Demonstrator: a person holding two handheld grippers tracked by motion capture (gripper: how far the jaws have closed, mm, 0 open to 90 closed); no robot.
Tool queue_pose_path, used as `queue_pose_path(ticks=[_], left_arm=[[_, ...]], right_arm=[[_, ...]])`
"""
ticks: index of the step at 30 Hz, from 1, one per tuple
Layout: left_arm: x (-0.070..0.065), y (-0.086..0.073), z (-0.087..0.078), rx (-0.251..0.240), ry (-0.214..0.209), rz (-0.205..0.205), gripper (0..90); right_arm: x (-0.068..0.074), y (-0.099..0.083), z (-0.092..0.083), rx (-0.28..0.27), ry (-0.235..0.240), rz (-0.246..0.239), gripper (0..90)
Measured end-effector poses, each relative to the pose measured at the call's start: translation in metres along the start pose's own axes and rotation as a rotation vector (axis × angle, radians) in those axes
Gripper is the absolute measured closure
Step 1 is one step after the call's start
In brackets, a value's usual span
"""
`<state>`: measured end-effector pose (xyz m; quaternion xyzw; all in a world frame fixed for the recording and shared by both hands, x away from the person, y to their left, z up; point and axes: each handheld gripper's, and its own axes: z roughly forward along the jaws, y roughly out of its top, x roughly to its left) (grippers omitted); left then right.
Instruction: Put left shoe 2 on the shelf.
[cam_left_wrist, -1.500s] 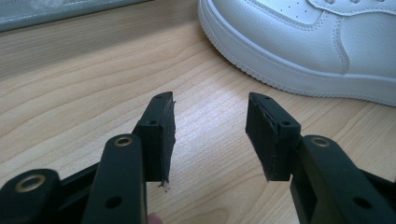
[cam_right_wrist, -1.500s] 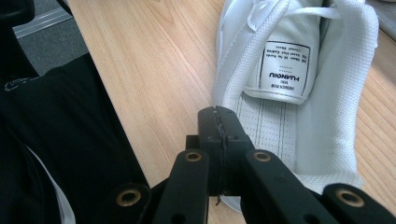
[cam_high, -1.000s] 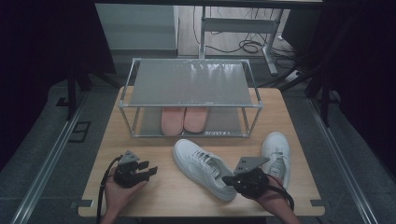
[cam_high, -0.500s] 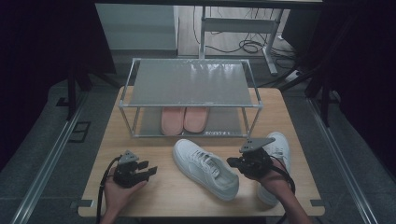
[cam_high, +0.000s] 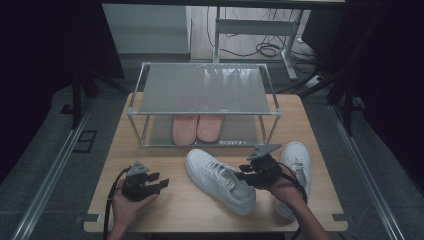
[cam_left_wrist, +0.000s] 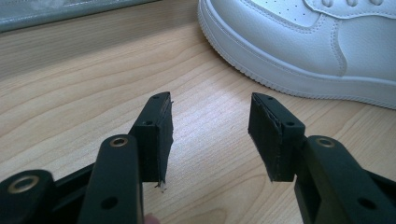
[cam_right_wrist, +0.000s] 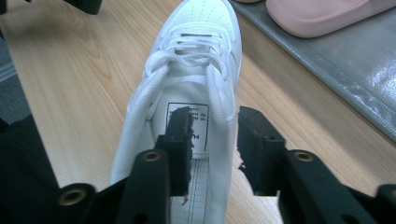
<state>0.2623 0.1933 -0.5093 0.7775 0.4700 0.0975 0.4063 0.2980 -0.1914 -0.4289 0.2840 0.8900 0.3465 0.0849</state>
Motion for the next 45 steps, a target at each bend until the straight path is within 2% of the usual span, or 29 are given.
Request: queue_pose_path(ticks=[8, 14, 21, 26, 28, 31, 37, 45], left_arm=[[0.001, 0.0, 0.001, 0.007, 0.002, 0.001, 50.1], [0.0, 0.0, 0.001, 0.009, 0.003, 0.007, 50.1], [0.001, 0.0, 0.001, 0.011, 0.004, 0.005, 50.0], [0.001, -0.001, 0.001, 0.012, 0.005, 0.006, 49.9], [0.001, -0.001, 0.001, 0.012, 0.005, 0.006, 49.9], [0.001, -0.001, 0.001, 0.01, 0.005, 0.005, 49.9], [0.002, 0.0, 0.0, 0.008, 0.007, 0.003, 50.0], [0.002, 0.0, 0.0, 0.007, 0.008, 0.005, 50.0]], right_arm=[[0.002, 0.001, 0.017, 0.027, 0.004, -0.002, 57.2], [-0.001, 0.004, 0.029, 0.045, -0.024, 0.005, 56.4], [-0.006, 0.004, 0.045, 0.057, -0.028, 0.027, 59.3], [-0.007, 0.005, 0.054, 0.065, -0.033, 0.035, 67.1], [-0.007, 0.005, 0.056, 0.06, -0.024, 0.04, 73.2], [-0.005, 0.006, 0.056, 0.052, -0.042, 0.045, 77.8], [-0.003, 0.004, 0.055, 0.021, -0.044, 0.081, 80.0], [0.004, 0.007, 0.049, -0.035, -0.031, 0.084, 80.6]])
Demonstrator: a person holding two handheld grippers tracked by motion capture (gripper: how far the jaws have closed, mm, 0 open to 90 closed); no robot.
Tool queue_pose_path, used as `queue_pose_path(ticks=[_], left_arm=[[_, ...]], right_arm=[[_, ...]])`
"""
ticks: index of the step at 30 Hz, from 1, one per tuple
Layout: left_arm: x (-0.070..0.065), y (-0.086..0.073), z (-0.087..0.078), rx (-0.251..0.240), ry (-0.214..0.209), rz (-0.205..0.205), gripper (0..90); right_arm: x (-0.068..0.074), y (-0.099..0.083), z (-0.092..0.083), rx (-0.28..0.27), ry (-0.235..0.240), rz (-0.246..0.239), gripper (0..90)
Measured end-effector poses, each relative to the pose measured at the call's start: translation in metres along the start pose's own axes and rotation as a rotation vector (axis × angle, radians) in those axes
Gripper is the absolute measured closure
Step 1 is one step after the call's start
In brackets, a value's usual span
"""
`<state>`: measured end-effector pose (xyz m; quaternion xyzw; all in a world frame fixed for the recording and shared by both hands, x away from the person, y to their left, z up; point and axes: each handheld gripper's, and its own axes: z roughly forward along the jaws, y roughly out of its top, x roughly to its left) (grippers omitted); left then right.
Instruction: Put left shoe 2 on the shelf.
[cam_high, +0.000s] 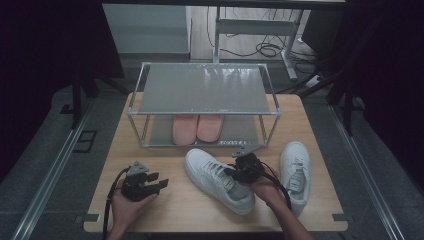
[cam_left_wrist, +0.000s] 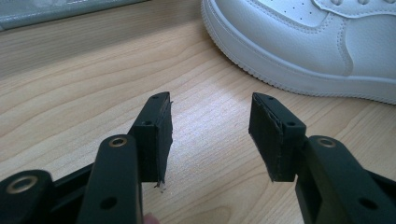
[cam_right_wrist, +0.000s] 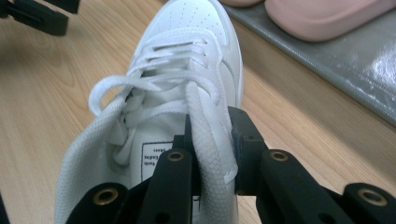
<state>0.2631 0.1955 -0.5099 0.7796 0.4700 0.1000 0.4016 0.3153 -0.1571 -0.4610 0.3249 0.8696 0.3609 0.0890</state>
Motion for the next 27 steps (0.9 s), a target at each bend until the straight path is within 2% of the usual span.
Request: queue_pose_path(ticks=[4, 9, 20, 27], left_arm=[[0.0, 0.0, 0.0, 0.0, -0.004, -0.002, 50.0], [0.0, 0.0, -0.001, -0.003, -0.004, -0.008, 50.0], [-0.001, 0.0, 0.001, 0.0, -0.006, -0.009, 50.0], [-0.001, 0.0, 0.001, 0.0, -0.004, -0.009, 50.0]], right_arm=[[0.004, 0.003, -0.003, -0.029, 0.017, -0.001, 80.7], [0.008, 0.007, -0.011, -0.066, 0.009, -0.011, 80.8], [0.012, 0.017, -0.05, -0.201, 0.05, 0.015, 80.8], [0.015, 0.028, -0.065, -0.245, 0.069, 0.004, 80.7]])
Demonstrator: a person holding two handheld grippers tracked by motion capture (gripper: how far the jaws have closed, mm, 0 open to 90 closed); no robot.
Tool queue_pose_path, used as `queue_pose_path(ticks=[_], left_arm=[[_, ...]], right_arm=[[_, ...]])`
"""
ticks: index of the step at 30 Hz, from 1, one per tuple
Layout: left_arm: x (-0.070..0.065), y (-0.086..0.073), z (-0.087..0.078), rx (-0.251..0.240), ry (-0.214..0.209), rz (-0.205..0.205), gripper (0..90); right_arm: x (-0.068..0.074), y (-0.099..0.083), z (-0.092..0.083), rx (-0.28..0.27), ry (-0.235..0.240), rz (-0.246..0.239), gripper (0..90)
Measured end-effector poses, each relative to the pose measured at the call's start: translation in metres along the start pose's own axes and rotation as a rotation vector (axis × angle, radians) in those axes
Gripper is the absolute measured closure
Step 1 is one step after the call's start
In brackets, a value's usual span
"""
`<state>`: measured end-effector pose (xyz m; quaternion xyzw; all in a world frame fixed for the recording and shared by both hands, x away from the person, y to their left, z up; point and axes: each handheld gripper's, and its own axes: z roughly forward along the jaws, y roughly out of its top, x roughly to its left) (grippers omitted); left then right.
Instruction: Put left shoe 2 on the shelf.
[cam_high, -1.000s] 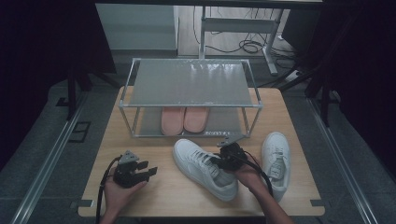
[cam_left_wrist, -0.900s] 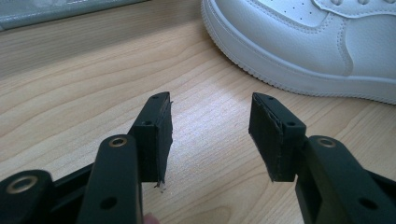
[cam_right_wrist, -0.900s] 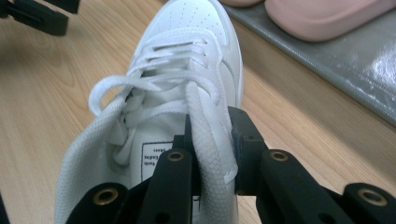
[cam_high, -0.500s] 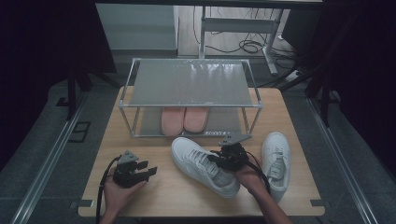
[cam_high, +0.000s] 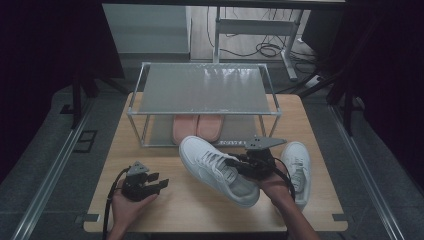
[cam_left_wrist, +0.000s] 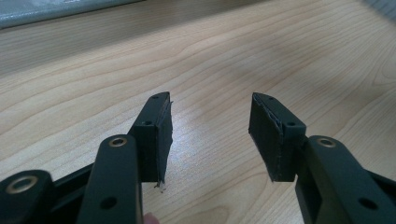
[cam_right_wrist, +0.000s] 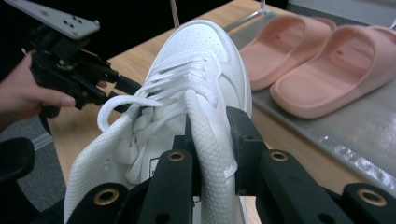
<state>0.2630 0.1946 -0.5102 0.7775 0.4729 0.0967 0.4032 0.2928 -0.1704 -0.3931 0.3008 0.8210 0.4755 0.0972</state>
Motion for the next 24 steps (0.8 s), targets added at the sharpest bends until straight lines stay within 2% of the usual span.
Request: queue_pose_path(ticks=[10, 15, 24], left_arm=[[0.0, 0.0, 0.001, 0.007, -0.003, 0.006, 50.0], [0.0, 0.0, 0.001, 0.004, -0.005, 0.008, 50.0], [-0.002, 0.0, 0.003, 0.005, -0.009, 0.011, 50.1]], right_arm=[[0.003, 0.024, -0.009, -0.036, 0.007, -0.017, 80.7], [0.005, 0.044, -0.016, -0.067, 0.017, -0.037, 80.7], [0.004, 0.076, -0.021, -0.127, 0.03, -0.036, 80.7]])
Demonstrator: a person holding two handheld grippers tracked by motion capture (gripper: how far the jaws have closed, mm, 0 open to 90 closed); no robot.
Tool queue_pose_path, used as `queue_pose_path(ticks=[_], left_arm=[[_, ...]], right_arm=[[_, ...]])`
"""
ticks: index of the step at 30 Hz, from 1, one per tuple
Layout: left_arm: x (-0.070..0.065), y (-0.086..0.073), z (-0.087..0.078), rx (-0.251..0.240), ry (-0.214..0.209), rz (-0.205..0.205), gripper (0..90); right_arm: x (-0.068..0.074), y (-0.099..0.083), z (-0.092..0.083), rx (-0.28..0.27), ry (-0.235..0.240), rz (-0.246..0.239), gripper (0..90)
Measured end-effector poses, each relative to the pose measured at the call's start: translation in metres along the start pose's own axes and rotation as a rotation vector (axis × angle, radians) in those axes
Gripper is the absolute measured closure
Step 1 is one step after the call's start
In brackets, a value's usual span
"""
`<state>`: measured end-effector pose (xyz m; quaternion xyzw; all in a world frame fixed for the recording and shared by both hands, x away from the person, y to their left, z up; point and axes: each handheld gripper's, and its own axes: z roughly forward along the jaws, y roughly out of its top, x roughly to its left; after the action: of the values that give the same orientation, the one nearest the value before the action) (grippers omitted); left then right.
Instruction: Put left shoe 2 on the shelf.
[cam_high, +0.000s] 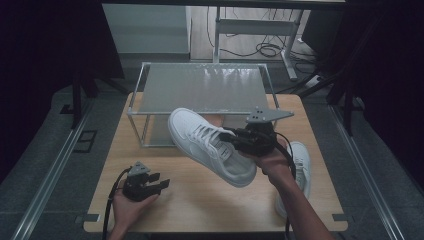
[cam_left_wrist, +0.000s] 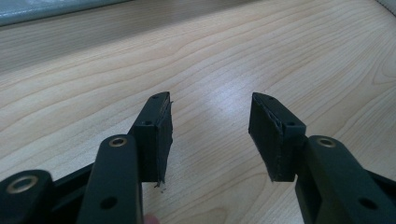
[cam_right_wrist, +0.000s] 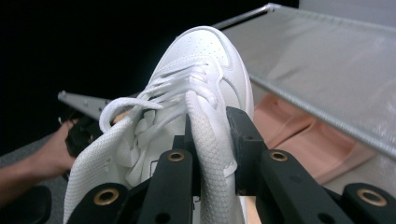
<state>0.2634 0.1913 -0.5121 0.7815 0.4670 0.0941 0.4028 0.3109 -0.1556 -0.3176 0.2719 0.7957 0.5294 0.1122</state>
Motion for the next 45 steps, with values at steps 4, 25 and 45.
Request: queue_pose_path(ticks=[4, 25, 45], left_arm=[[0.0, 0.0, 0.001, 0.004, -0.005, 0.002, 50.1], [0.003, -0.001, -0.001, -0.003, -0.008, -0.007, 50.1], [0.0, -0.001, 0.002, 0.003, -0.026, -0.007, 50.0]], right_arm=[[-0.003, 0.014, 0.004, -0.013, -0.001, 0.006, 80.7], [-0.039, 0.059, 0.035, -0.022, -0.063, 0.076, 80.8], [-0.074, 0.096, 0.076, 0.013, -0.159, 0.174, 80.7]])
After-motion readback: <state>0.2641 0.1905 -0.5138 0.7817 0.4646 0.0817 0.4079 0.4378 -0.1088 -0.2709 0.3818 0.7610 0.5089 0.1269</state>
